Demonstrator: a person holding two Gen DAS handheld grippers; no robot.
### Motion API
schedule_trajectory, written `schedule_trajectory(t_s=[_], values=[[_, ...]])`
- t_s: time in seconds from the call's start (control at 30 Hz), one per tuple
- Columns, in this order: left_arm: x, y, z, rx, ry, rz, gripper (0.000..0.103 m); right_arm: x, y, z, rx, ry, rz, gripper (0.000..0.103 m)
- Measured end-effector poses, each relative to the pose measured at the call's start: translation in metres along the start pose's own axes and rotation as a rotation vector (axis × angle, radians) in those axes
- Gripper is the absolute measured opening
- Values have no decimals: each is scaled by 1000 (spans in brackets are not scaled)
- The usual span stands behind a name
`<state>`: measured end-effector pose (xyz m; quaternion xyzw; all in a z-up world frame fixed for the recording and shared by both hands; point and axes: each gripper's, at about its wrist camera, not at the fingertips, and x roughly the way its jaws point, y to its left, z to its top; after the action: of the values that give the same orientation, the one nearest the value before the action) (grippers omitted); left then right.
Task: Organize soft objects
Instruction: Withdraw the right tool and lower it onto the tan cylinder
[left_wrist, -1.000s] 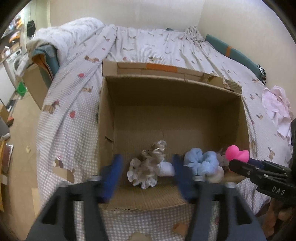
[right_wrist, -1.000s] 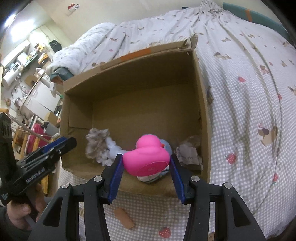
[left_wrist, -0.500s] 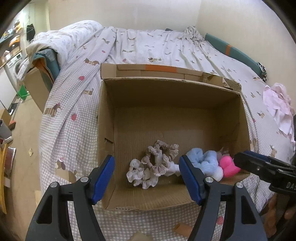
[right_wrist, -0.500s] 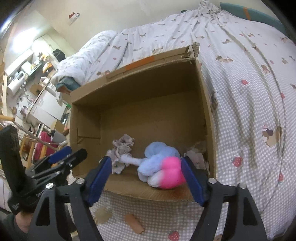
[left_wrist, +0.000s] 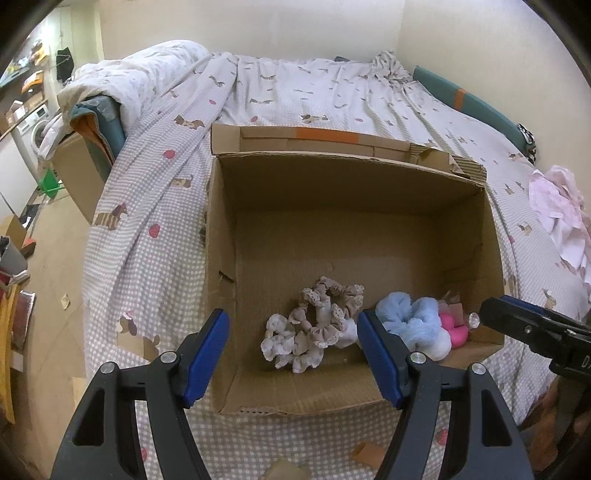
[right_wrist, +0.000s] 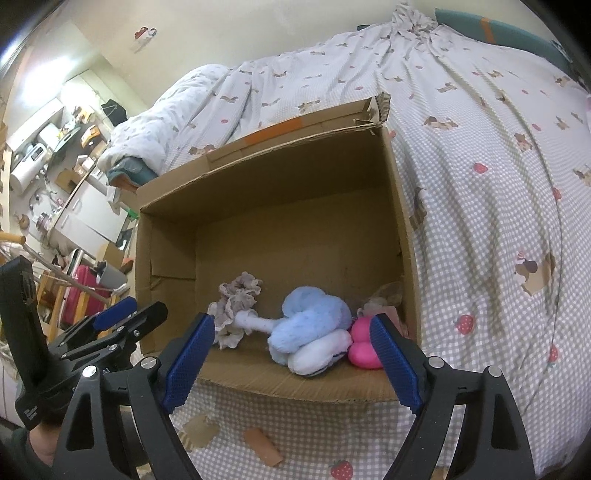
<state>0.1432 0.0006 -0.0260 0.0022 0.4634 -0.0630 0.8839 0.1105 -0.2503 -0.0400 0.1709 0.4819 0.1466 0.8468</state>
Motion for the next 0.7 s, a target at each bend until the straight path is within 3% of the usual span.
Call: schedule_trajectory(t_s=[0.7], values=[[-47, 17, -34, -45, 14, 26, 69, -20, 26, -35, -67, 21, -6, 91]])
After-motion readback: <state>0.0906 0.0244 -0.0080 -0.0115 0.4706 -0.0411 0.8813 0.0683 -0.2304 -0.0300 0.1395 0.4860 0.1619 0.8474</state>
